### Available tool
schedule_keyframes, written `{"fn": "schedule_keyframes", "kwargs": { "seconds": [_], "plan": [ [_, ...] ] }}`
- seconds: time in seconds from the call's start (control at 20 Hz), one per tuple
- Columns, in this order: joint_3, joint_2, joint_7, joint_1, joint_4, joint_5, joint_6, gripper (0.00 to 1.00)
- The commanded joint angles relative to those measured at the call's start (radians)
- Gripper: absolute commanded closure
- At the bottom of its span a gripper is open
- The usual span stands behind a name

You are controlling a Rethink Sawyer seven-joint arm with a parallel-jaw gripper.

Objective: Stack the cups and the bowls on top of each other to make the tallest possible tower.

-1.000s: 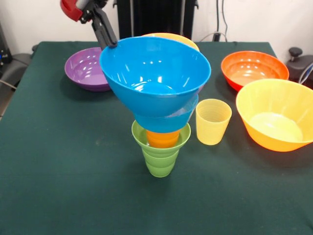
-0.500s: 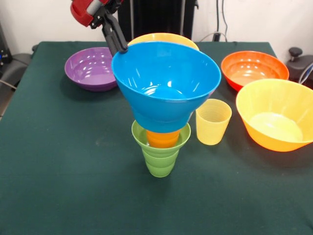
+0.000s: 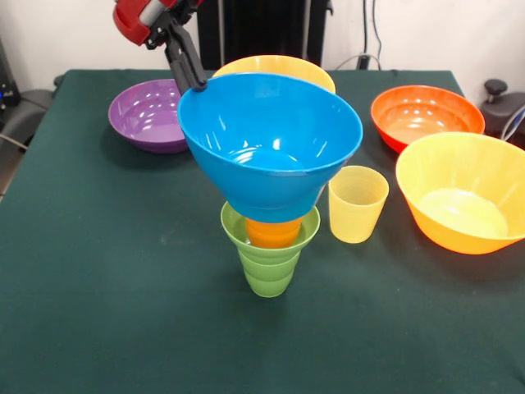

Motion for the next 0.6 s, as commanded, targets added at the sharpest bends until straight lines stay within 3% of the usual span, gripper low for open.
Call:
{"fn": "schedule_keyframes", "kwargs": {
  "seconds": [0.05,0.6],
  "plan": [
    [-0.062,0.000,0.090,0.044,0.030,-0.048,-0.012,1.00],
    [-0.079,-0.029,0.111,0.052,0.065,-0.044,-0.034,1.00]
  ]
}}
